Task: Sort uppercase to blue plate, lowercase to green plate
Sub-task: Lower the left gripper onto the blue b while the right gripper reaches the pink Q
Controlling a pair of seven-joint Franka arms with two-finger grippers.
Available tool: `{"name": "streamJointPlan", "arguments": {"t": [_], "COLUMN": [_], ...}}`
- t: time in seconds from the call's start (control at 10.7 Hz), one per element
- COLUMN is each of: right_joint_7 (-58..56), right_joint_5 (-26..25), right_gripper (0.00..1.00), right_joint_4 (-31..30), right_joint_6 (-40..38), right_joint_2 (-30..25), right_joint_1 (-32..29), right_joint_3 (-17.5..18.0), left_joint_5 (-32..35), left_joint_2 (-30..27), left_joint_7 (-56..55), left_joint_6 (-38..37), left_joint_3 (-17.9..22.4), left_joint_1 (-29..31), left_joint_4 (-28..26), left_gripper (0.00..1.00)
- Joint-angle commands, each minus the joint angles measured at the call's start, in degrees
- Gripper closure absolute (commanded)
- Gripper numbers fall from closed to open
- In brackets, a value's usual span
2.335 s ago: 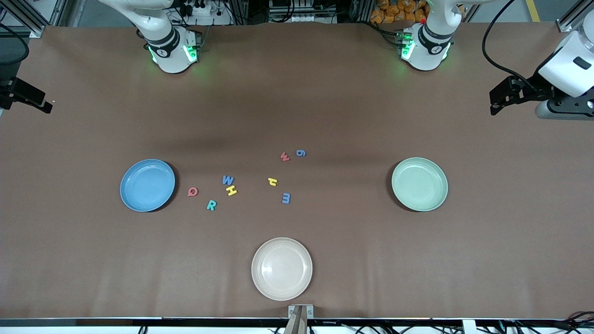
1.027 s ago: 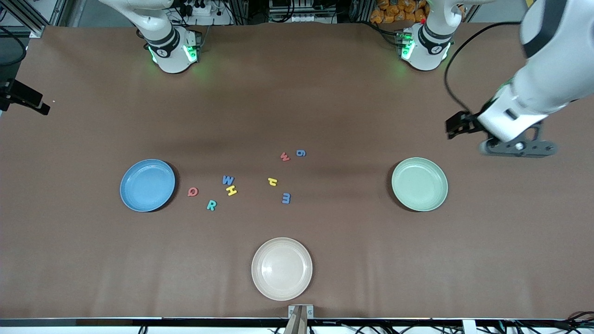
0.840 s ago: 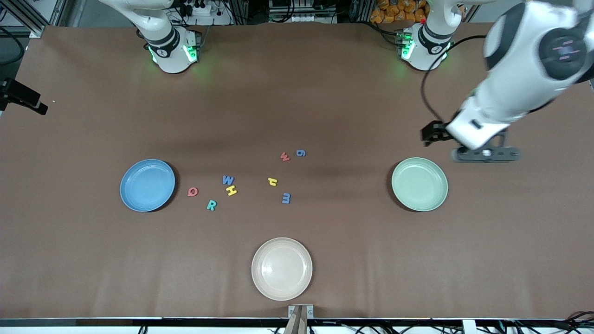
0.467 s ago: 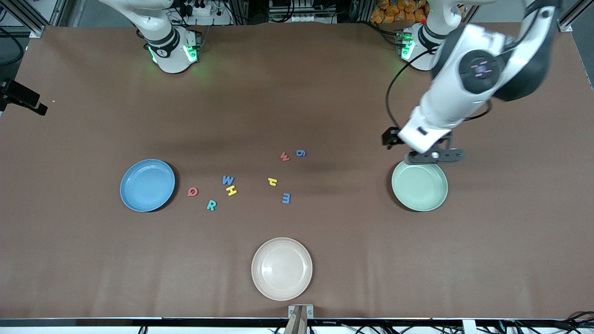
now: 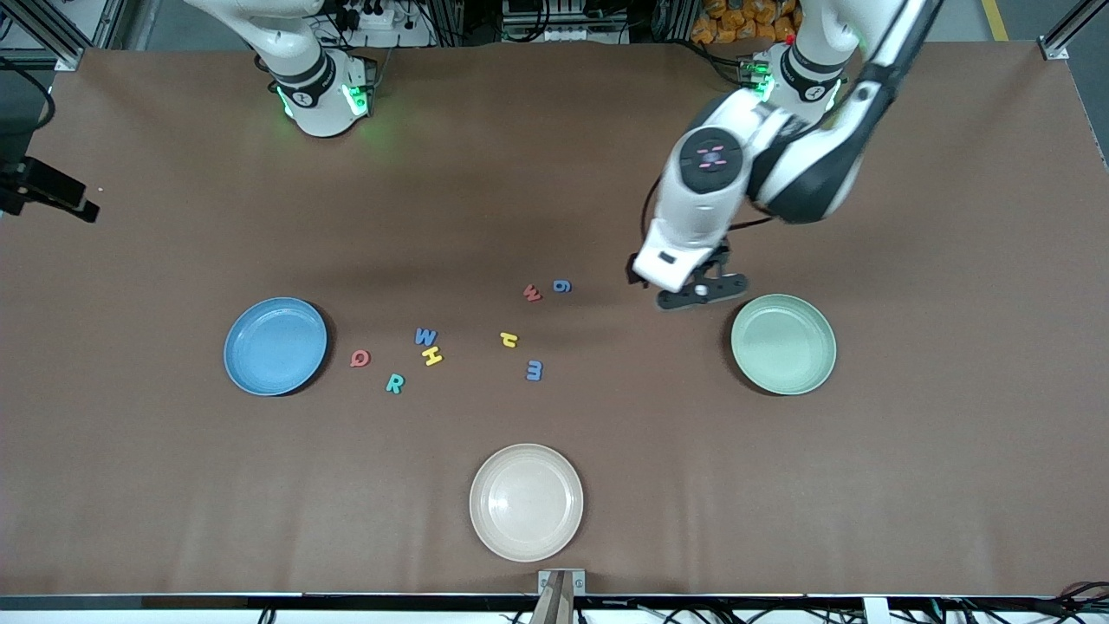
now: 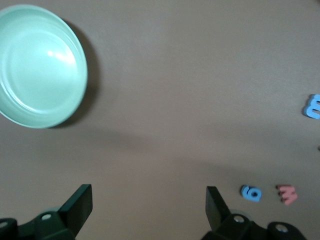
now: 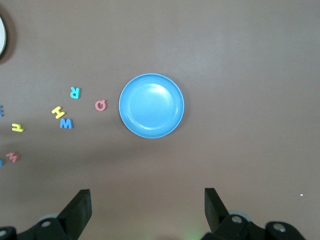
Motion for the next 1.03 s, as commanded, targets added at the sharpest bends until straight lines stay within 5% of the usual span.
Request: {"name": "streamJointPlan", "arguments": {"t": [0.0, 0.37, 0.93], "right_joint_7": [0.94, 3.39, 3.75], "right_joint_5": [-0.25, 3.33, 6.69], "right_gripper": [0.0, 0.0, 0.0], "right_joint_4": [1.26, -0.84, -22.54], "right_joint_6": [0.44, 5.52, 35.56], "right_joint_2": [4.02, 9.03, 9.3], "right_joint_1": [2.86, 8.13, 13.33], "right_joint_3": [0.33, 0.42, 0.42], "left_joint_5": [2.52, 3.22, 3.13], "left_joint_2": [8.32, 14.68, 16.88], "left_joint_7": [-11.25, -34.98, -60.75], "left_joint_6": [1.3, 3.22, 13.6], "left_joint_3": [0.18, 0.27, 0.18], "left_joint_1": [-3.13, -6.83, -8.86], "left_joint_4": [6.4, 10.56, 10.3], "left_gripper": [0.0, 0.0, 0.0]}}
